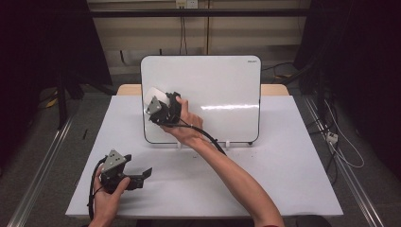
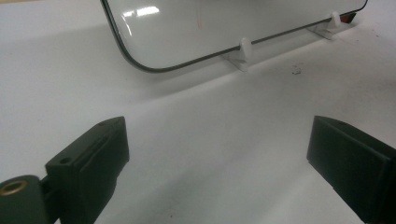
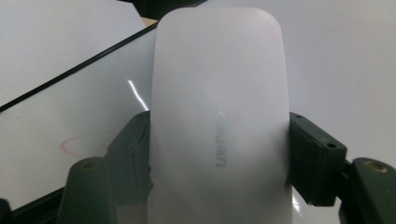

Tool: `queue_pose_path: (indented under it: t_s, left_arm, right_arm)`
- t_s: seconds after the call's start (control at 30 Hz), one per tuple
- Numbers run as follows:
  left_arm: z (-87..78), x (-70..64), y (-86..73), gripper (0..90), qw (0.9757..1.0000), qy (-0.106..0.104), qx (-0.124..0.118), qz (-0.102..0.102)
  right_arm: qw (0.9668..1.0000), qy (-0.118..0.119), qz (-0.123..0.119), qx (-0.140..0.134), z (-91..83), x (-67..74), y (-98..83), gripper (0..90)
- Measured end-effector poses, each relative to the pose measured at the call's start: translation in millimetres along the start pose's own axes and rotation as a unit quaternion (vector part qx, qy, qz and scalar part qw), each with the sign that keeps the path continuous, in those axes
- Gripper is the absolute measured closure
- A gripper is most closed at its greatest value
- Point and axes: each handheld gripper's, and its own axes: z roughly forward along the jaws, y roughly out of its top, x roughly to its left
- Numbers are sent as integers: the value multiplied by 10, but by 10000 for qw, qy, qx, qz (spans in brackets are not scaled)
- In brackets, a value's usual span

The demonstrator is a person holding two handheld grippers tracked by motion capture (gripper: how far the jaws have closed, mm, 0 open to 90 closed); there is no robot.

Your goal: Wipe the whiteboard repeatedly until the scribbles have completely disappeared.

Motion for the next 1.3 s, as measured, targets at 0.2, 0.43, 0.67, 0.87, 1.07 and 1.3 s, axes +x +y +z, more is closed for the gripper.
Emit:
queue_pose_path:
  t_s: [0.2, 0.43, 0.67, 0.87, 1.07, 1.3]
  left_arm:
    - [-2, 4, 1, 55, 10000, -1, 12, 0]
    - [-2, -10, 2, 55, 10000, 1, 18, 11]
    - [-16, 13, 1, 55, 10000, 27, -38, -25]
    - [-13, 5, 2, 55, 10000, 2, -31, -32]
    - [-17, 16, -1, 55, 10000, 5, -34, -38]
    - [-4, 5, 4, 55, 10000, -28, 7, -7]
  right_arm:
    - [9993, 177, -316, -2, -64, 265, -133, 316]
    - [9980, 334, -531, -33, -125, 484, -246, 316]
    - [9982, 426, -424, -17, -115, 415, -236, 316]
    - [9996, 242, -158, 10, -85, 187, -177, 316]
    - [9999, 33, 141, 38, -44, -125, -84, 316]
    - [9998, -162, 52, 45, -57, -28, -86, 316]
